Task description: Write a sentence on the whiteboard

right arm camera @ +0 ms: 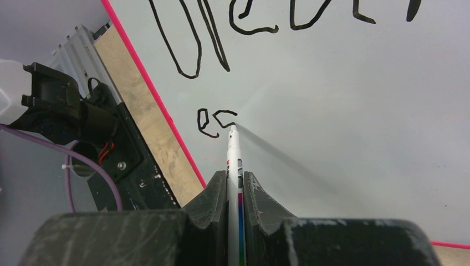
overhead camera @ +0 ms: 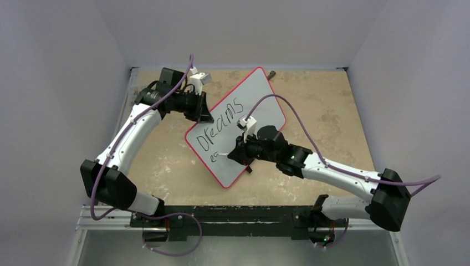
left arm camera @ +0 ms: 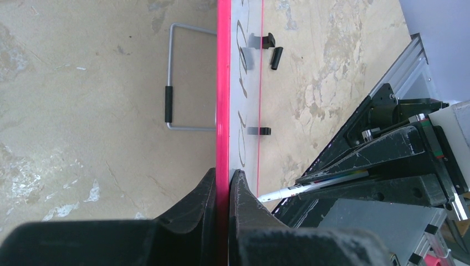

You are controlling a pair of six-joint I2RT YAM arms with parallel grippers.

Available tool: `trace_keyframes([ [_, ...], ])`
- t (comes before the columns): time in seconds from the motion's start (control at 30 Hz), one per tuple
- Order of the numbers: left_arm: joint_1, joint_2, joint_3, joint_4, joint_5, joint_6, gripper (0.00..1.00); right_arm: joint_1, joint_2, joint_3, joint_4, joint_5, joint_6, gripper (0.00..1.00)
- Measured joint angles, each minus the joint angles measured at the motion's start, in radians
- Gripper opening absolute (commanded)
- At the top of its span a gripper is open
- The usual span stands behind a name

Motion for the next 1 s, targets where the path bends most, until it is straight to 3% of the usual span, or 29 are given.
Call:
trace_keyframes([
  [1.0,0.0,0.0,0.0,0.0,0.0,0.0,0.0,0.0,0.013,0.05,-0.033,0.043,-0.001,0.0],
])
